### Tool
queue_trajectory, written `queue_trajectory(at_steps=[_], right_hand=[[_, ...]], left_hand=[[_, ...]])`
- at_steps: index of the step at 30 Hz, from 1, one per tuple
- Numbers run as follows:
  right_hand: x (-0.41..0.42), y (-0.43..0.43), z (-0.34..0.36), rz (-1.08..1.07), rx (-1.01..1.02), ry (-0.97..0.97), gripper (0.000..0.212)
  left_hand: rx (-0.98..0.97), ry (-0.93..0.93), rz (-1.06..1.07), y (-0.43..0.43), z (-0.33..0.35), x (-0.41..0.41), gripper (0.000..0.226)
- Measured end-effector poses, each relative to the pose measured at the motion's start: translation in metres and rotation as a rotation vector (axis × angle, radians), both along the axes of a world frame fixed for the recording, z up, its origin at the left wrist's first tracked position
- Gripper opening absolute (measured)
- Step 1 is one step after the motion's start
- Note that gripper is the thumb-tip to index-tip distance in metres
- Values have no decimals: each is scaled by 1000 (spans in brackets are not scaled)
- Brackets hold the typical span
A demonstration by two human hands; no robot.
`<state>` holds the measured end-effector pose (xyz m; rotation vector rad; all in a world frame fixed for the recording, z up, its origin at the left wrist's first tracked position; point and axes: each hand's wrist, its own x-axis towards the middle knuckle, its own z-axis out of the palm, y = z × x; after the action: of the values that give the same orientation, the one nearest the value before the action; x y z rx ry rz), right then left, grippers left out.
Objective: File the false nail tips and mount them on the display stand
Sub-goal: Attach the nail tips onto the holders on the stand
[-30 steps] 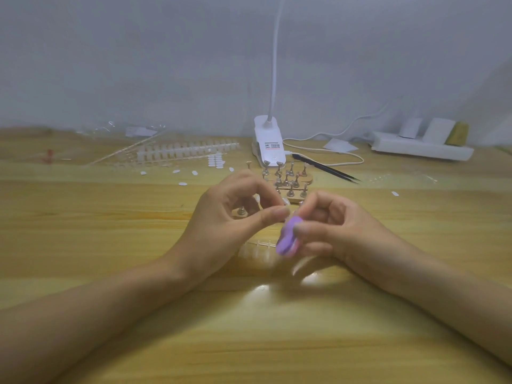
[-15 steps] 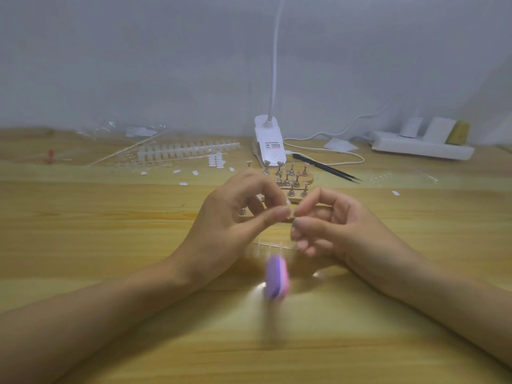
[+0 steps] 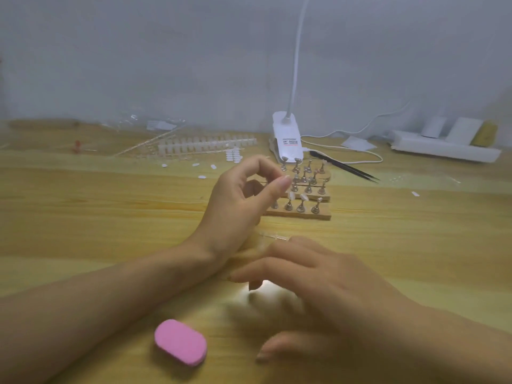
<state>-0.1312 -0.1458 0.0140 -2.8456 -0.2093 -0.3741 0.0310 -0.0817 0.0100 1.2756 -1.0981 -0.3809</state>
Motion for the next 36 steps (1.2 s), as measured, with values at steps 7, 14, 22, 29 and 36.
queue_trajectory(at_steps=[7,14,22,29,36], right_hand=[[24,34,1,345,-362,39,47],[36,-6,17,323,-128,-268,14],[14,-52,5,-226,1412,-168,27],[14,-59,3,-293,1658,-255,22],[13,-59,1,-316,1596,-289,28]], left_hand=[[-38,103,-17,3,7,2,16],[-87,136,-28,4,8,6,17],[-69,-18,-30,-1,2,3,12],[-30,-234,-10,-1,-2,0,10],[-34,-287,-7,-1,-1,-5,9]])
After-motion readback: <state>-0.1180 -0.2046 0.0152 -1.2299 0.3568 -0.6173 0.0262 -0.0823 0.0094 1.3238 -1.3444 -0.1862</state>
